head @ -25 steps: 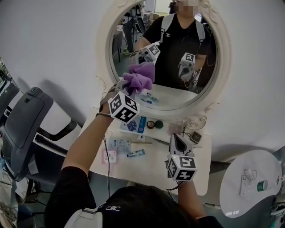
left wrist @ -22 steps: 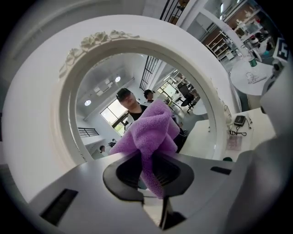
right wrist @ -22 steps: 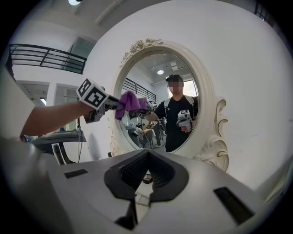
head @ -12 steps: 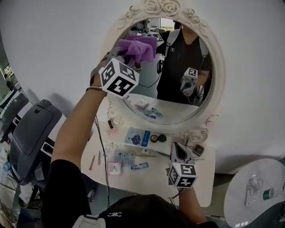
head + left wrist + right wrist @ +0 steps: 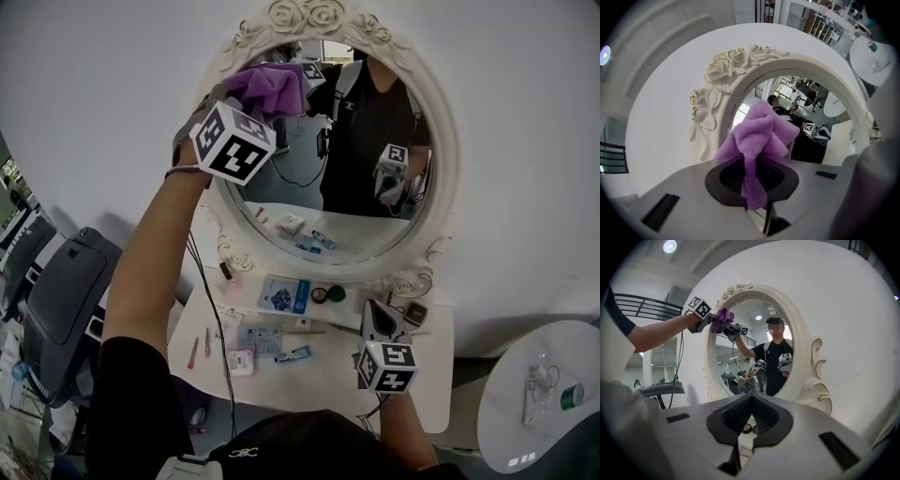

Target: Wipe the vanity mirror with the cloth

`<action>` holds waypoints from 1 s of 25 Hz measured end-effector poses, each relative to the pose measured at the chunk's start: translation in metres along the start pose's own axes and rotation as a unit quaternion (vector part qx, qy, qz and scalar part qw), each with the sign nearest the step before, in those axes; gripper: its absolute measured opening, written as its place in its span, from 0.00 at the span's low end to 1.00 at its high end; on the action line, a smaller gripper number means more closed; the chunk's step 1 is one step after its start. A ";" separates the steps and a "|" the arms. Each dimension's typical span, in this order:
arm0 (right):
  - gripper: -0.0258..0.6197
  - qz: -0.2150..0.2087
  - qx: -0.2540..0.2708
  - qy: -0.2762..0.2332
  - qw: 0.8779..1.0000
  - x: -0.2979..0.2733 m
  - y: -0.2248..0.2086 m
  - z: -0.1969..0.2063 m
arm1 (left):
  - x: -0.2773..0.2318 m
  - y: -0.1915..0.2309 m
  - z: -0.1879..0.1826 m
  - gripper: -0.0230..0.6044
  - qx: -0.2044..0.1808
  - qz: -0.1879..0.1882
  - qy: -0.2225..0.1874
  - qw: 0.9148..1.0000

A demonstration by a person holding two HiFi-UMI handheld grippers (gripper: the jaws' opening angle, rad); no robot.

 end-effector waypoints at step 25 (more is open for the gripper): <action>0.05 -0.011 0.020 0.039 0.999 -0.010 0.015 0.014 | 0.009 -0.144 0.094 0.13 -0.048 0.043 0.047 0.997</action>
Point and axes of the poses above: the fingertips, and each gripper's own axes: x backward along the fingers, y to its left, z out of its underside, the point moved 9 cm from there along x, backward along the fingers, and after that the axes turned 4 degrees about x, right-handed, at the moved point
